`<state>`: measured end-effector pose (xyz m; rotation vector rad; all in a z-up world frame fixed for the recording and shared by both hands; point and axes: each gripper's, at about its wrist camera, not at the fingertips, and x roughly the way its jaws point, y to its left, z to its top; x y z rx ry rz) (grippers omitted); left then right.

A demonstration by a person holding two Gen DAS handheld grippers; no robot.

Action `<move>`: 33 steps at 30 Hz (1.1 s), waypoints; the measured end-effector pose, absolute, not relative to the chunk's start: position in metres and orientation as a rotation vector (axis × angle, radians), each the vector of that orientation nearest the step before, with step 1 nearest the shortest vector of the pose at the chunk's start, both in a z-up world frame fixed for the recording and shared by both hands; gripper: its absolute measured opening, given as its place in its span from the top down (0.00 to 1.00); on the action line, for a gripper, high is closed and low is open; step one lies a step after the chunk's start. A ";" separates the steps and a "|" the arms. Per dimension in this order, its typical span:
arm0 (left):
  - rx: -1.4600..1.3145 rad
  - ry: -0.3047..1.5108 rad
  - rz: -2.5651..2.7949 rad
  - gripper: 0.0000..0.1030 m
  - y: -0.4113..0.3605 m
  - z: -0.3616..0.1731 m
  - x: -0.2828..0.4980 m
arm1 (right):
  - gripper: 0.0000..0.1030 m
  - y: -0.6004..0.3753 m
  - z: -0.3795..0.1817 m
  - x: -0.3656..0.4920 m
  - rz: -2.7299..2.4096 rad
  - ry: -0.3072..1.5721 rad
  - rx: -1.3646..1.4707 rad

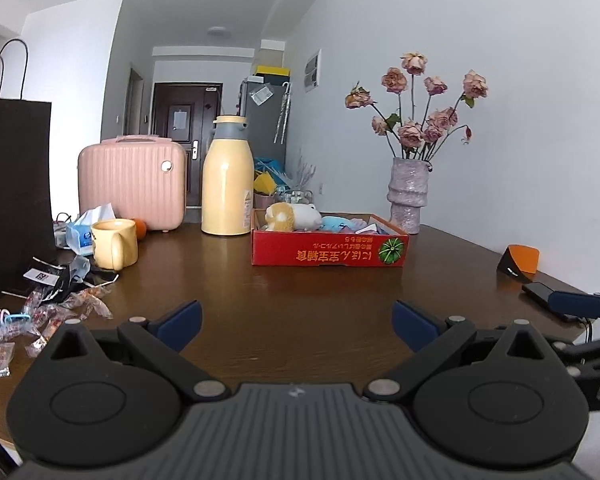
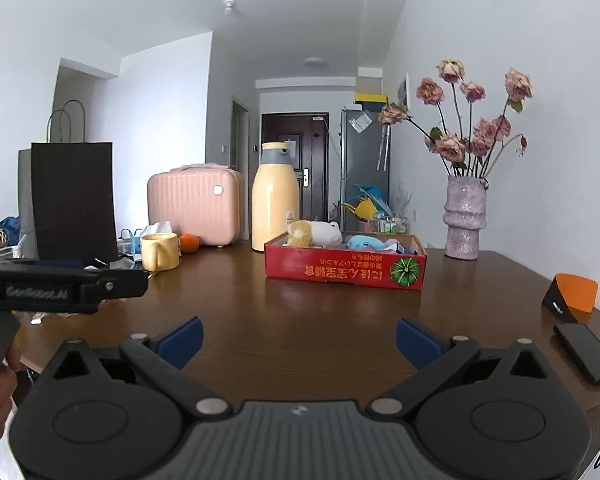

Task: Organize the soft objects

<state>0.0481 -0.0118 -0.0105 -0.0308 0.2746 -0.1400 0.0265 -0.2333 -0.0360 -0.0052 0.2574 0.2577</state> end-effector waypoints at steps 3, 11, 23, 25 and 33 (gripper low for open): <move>-0.023 0.272 -0.145 0.00 -0.014 -0.009 0.045 | 0.00 -0.237 -0.037 0.029 0.247 0.268 0.002; -0.024 0.272 -0.131 0.00 -0.011 -0.008 0.044 | 0.00 -0.246 -0.040 0.036 0.219 0.289 0.025; -0.020 0.271 -0.129 0.00 -0.010 -0.008 0.043 | 0.00 -0.248 -0.042 0.036 0.216 0.274 0.040; -0.019 0.273 -0.130 0.00 -0.009 -0.008 0.042 | 0.00 -0.248 -0.042 0.035 0.221 0.272 0.042; -0.017 0.272 -0.131 0.00 -0.008 -0.008 0.042 | 0.00 -0.248 -0.042 0.037 0.219 0.279 0.046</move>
